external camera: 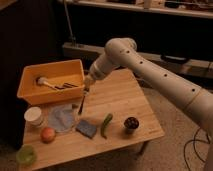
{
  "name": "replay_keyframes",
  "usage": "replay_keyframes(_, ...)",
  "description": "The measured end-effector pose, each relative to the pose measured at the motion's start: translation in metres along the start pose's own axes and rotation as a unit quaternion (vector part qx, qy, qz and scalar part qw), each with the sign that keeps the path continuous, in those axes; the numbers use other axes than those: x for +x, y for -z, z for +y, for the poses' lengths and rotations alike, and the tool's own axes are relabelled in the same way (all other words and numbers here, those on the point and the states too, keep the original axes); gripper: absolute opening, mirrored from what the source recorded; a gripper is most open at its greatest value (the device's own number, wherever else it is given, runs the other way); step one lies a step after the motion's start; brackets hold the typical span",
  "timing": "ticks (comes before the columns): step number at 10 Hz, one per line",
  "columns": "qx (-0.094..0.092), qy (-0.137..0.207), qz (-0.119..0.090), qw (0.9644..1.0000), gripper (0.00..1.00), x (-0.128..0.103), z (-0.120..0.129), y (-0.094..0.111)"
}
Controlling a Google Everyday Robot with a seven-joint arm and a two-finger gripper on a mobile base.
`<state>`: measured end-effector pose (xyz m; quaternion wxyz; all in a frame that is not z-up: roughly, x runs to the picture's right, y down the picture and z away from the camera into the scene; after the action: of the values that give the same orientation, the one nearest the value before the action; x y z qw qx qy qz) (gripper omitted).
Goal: Place fork in plastic cup
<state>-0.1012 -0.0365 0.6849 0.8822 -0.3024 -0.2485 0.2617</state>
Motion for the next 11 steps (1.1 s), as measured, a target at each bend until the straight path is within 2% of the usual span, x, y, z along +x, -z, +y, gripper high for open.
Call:
replay_keyframes(1,-0.010,0.011,-0.002,0.9999,0.00,-0.0099,0.0088,-0.0078)
replay_keyframes(9,-0.011,0.010,-0.002,0.9999,0.00,-0.0093,0.0081,-0.0081)
replay_keyframes(11,-0.016,0.022,-0.003,0.9996,0.00,-0.0133,0.0124,-0.0092)
